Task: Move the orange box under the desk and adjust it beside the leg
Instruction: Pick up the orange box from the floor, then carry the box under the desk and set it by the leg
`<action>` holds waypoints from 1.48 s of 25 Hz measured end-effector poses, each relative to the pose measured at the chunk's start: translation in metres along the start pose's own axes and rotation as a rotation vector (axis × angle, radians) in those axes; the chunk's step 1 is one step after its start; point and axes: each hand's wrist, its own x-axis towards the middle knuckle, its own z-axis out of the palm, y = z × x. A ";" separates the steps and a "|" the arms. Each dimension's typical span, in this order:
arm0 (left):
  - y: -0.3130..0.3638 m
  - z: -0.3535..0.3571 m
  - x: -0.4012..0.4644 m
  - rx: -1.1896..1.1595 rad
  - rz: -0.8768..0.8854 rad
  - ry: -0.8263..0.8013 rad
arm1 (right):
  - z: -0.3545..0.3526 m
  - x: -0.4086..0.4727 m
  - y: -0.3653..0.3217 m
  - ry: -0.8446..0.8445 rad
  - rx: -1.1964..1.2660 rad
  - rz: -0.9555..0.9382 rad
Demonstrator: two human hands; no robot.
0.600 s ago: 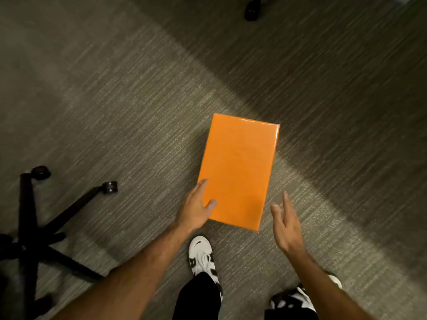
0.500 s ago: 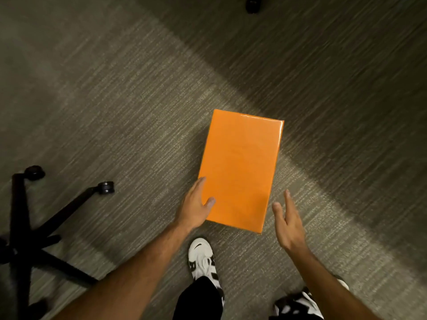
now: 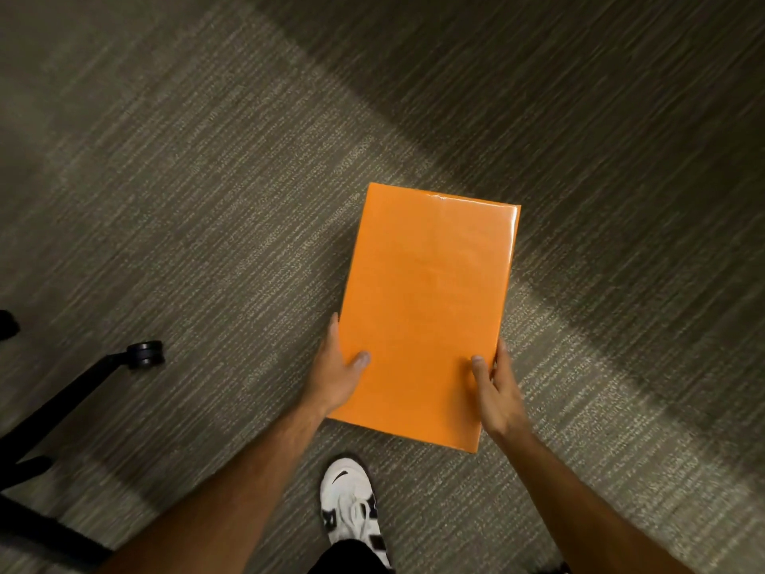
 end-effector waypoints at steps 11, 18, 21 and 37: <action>0.013 0.008 -0.005 -0.229 -0.052 -0.020 | -0.018 0.015 0.008 -0.066 0.329 0.177; 0.108 0.010 -0.061 -0.282 0.029 -0.110 | -0.098 -0.044 -0.046 0.016 0.348 0.110; 0.175 0.010 -0.089 -0.268 0.095 -0.121 | -0.151 -0.074 -0.087 0.073 0.372 0.097; 0.522 0.074 -0.190 -0.176 0.245 -0.123 | -0.454 -0.161 -0.267 0.190 0.364 0.035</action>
